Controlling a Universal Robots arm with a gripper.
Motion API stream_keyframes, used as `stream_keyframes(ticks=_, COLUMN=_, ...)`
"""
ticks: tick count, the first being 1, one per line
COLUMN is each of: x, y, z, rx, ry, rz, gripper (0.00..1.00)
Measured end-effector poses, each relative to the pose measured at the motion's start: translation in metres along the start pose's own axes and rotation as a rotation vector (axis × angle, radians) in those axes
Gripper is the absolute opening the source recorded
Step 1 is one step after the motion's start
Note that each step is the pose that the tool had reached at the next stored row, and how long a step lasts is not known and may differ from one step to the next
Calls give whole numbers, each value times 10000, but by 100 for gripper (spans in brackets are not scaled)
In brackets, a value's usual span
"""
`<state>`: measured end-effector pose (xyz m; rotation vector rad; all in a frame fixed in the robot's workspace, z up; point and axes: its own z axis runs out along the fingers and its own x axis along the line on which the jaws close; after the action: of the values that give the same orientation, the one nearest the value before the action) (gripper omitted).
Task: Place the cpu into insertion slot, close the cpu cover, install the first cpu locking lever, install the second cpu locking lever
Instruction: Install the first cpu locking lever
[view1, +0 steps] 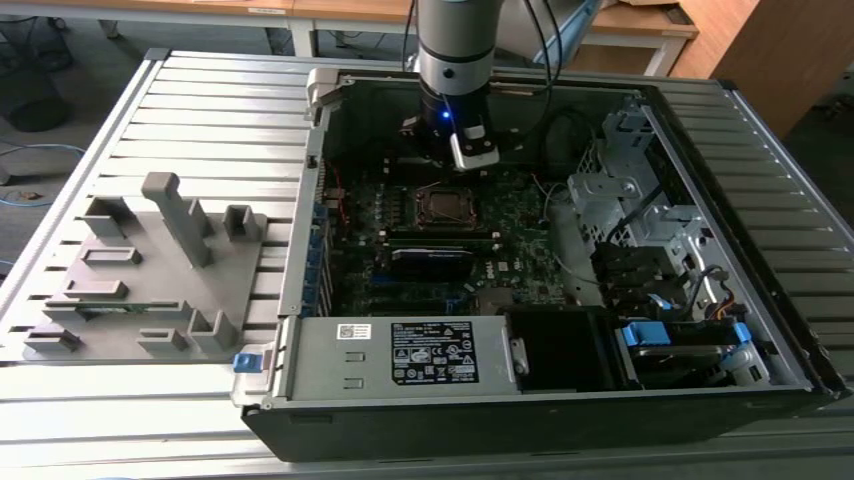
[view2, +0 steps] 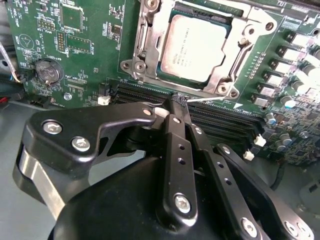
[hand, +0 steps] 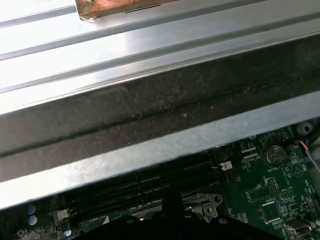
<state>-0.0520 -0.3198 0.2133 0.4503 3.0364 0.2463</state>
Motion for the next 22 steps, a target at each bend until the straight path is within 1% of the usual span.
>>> stream_keyframes(ticks=1, x=3, y=0, z=0, rx=-15, ry=-23, rz=3, gripper=11)
stream_keyframes(ticks=4, x=10, y=-1, z=-1, rx=-91, ry=-157, rz=-16, gripper=11)
stream_keyframes(ticks=6, x=13, y=-1, z=-1, rx=-122, ry=-218, rz=-26, gripper=11)
stream_keyframes(ticks=10, x=32, y=-8, z=-2, rx=-189, ry=-280, rz=-34, gripper=11)
stream_keyframes(ticks=15, x=64, y=-14, z=-3, rx=-282, ry=-328, rz=-36, gripper=11)
stream_keyframes(ticks=16, x=65, y=-14, z=-4, rx=-295, ry=-343, rz=-39, gripper=11)
stream_keyframes(ticks=17, x=65, y=-14, z=-3, rx=-314, ry=-369, rz=-42, gripper=11)
stream_keyframes(ticks=18, x=66, y=-15, z=-2, rx=-350, ry=-429, rz=-51, gripper=11)
stream_keyframes(ticks=20, x=72, y=-17, z=-1, rx=-442, ry=-605, rz=-78, gripper=11)
stream_keyframes(ticks=21, x=73, y=-17, z=-1, rx=-453, ry=-631, rz=-83, gripper=11)
stream_keyframes(ticks=22, x=72, y=-17, z=-1, rx=-453, ry=-632, rz=-84, gripper=11)
